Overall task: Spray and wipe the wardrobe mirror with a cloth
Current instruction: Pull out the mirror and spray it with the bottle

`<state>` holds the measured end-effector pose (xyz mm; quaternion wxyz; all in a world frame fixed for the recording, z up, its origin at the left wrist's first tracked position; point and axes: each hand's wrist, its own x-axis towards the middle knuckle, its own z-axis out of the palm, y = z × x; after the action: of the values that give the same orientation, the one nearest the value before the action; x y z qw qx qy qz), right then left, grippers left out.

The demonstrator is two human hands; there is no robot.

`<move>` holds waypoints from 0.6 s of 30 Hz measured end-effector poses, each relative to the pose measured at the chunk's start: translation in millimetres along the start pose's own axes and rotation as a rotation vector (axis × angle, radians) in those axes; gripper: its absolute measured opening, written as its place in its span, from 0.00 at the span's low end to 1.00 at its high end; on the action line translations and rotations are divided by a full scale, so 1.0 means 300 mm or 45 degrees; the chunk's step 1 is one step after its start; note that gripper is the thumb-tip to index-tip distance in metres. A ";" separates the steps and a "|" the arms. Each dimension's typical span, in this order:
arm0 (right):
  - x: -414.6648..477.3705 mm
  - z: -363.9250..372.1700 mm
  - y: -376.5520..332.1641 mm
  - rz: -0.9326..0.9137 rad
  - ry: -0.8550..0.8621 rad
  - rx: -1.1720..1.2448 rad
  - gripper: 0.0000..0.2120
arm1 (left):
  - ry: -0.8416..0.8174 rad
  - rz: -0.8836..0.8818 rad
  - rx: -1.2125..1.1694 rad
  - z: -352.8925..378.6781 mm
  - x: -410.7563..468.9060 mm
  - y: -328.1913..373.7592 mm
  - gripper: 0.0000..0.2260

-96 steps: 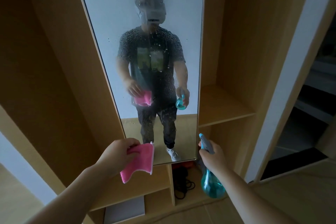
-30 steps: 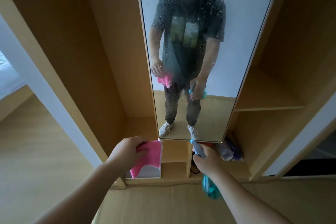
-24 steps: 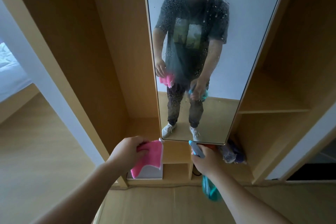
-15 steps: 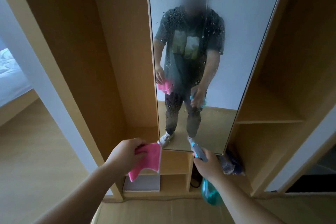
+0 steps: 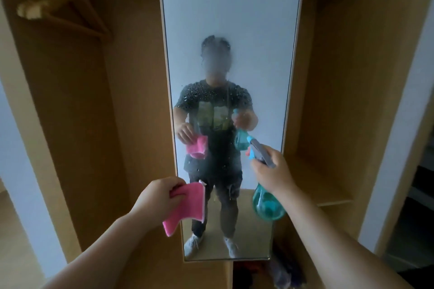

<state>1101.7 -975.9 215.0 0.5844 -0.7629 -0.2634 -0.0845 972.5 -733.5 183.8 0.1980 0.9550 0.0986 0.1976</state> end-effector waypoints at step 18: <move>-0.002 -0.275 -0.006 -0.006 -0.040 0.128 0.07 | -0.193 0.298 -0.128 0.107 0.116 0.333 0.10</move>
<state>1114.8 -1052.9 241.3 0.6176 -0.7331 -0.2783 -0.0606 1028.2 -825.3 210.1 0.2278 0.9611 -0.0388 0.1514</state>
